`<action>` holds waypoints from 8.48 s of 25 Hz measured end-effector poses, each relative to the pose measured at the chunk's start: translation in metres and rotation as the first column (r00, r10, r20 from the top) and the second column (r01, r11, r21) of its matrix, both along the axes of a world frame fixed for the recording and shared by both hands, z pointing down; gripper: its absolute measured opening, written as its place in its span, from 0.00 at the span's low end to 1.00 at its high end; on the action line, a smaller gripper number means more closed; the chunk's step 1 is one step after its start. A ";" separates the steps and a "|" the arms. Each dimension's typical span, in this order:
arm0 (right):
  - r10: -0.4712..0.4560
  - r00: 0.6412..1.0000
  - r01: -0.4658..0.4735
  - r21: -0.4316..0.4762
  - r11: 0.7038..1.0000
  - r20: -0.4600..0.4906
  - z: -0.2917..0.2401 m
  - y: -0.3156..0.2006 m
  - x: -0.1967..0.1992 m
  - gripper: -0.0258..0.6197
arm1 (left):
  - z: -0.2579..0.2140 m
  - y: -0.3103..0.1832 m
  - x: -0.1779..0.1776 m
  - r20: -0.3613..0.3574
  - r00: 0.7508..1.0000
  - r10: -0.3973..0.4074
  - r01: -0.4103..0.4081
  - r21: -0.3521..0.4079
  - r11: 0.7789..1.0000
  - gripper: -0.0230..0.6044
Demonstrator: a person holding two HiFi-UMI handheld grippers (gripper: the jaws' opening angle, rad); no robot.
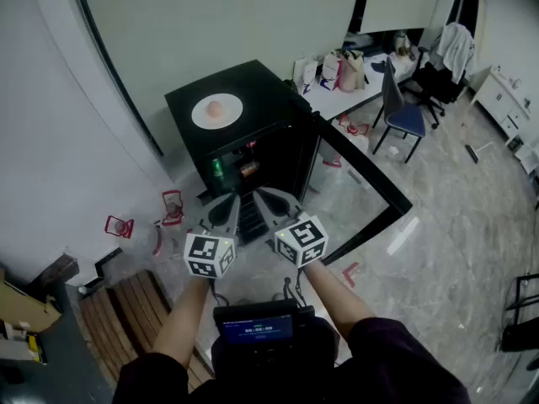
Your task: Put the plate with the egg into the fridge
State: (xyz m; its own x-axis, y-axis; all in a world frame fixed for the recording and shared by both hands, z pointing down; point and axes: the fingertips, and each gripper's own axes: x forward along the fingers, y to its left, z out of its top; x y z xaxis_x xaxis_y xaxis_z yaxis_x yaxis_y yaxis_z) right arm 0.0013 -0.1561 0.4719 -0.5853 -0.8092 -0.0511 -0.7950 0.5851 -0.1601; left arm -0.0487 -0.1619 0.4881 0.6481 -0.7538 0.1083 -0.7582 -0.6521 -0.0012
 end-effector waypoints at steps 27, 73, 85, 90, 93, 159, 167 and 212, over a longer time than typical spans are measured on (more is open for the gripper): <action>0.040 0.930 0.043 0.214 0.976 -0.367 -0.025 -0.040 -0.034 0.05 | -0.046 -0.055 -0.057 0.171 0.982 0.078 -0.091 0.072 0.993 0.05; 0.250 0.039 0.412 0.243 0.878 -0.968 -0.001 -0.149 -0.032 0.24 | -0.023 -0.331 -0.014 0.844 0.440 0.307 -0.341 -0.159 0.927 0.05; 0.322 -0.075 0.385 0.271 0.882 -0.944 0.005 -0.144 -0.025 0.13 | -0.027 -0.288 0.006 0.831 0.435 0.347 -0.429 -0.147 0.891 0.05; 0.335 -0.085 0.385 0.279 0.879 -0.938 0.006 -0.142 -0.030 0.08 | -0.030 -0.286 0.001 0.833 0.458 0.311 -0.422 -0.104 0.901 0.05; 0.342 -0.101 0.380 0.281 0.881 -0.934 0.003 -0.141 -0.030 0.07 | -0.041 -0.286 -0.003 0.825 0.506 0.252 -0.403 -0.033 0.915 0.05; 0.317 -0.049 0.390 0.274 0.879 -0.947 0.167 -0.064 0.006 0.07 | 0.091 -0.025 0.001 0.093 0.993 -0.070 0.073 -0.025 0.997 0.05; 0.294 -0.127 0.453 0.208 0.867 -0.947 0.273 -0.163 0.004 0.07 | 0.204 -0.083 -0.004 0.145 0.982 -0.125 0.139 -0.091 0.986 0.05; -0.252 0.965 0.221 -0.307 0.926 -0.066 0.173 -0.131 0.005 0.06 | 0.147 -0.071 -0.008 0.098 0.984 -0.148 0.158 -0.094 0.983 0.05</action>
